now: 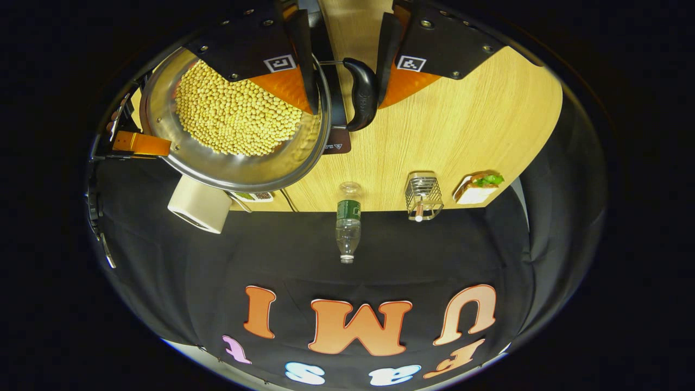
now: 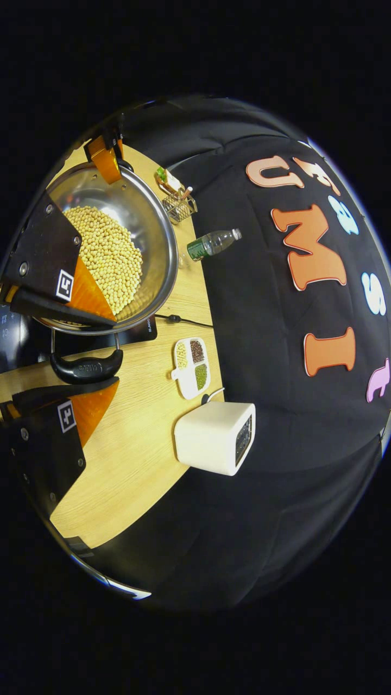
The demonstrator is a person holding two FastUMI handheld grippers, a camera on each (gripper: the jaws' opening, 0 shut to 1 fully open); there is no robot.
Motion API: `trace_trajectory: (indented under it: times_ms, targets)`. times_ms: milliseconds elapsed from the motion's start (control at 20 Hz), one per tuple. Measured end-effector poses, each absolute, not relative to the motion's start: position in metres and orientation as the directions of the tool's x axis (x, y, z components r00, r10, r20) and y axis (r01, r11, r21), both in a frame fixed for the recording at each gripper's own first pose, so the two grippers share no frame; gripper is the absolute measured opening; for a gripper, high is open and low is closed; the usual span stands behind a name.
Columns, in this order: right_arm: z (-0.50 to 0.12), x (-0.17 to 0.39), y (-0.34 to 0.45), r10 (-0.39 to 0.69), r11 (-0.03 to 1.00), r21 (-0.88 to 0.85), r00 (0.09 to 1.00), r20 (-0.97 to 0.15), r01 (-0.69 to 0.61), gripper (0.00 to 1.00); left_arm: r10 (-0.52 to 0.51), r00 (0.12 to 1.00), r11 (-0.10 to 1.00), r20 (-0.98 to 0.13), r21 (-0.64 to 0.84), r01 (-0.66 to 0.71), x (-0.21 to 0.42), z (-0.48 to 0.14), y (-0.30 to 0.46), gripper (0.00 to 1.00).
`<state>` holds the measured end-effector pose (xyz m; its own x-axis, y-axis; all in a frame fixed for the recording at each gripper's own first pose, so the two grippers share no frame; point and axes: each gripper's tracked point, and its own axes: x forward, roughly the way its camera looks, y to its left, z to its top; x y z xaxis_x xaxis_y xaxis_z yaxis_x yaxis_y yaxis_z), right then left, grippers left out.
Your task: First push the handle of the pot to place it horizontally, then grasp the pot with both hands and set it on the induction cooktop.
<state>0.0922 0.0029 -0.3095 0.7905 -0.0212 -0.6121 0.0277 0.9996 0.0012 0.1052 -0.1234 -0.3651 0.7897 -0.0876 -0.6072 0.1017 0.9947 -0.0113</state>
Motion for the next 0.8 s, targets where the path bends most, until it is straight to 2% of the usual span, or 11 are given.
trace_trajectory:
  times_ms: [300,450,500,550,600,650,700,750,800]
  targets:
    - [-0.321,0.094,-0.001,-0.004,1.0,0.007,0.78,-0.626,0.011,0.53,-0.071,0.794,0.997,-0.603,-0.016,0.076,0.107,-0.369,-0.125,0.52]
    - [-0.306,0.1,-0.004,-0.019,1.0,-0.011,0.815,-0.579,0.016,0.6,-0.083,0.811,0.996,-0.578,-0.035,0.078,0.107,-0.356,-0.123,0.54]
    - [-0.296,0.099,-0.007,-0.033,0.999,-0.03,0.83,-0.557,0.02,0.66,-0.086,0.827,0.996,-0.556,-0.03,0.084,0.108,-0.342,-0.122,0.57]
    - [-0.284,0.097,-0.005,-0.033,0.999,-0.036,0.841,-0.539,0.016,0.65,-0.075,0.843,0.997,-0.532,-0.011,0.081,0.108,-0.331,-0.118,0.57]
    - [-0.27,0.095,-0.001,-0.022,1.0,-0.03,0.858,-0.513,0.008,0.82,-0.064,0.861,0.997,-0.505,0.005,0.077,0.109,-0.316,-0.113,0.58]
    - [-0.255,0.092,0.001,-0.019,1.0,-0.031,0.873,-0.488,0.005,0.89,-0.057,0.878,0.997,-0.475,0.011,0.071,0.11,-0.301,-0.109,0.58]
    - [-0.24,0.09,0.003,-0.02,0.999,-0.039,0.888,-0.46,0.002,0.95,-0.062,0.891,0.997,-0.449,0.011,0.074,0.109,-0.284,-0.107,0.63]
    - [-0.224,0.088,0.004,-0.026,0.999,-0.054,0.902,-0.431,0.003,0.95,-0.06,0.901,0.997,-0.43,0.015,0.073,0.107,-0.267,-0.101,0.72]
    - [-0.207,0.086,0.005,-0.027,0.998,-0.067,0.915,-0.402,0.0,0.95,-0.051,0.916,0.998,-0.398,0.02,0.064,0.105,-0.245,-0.092,0.87]
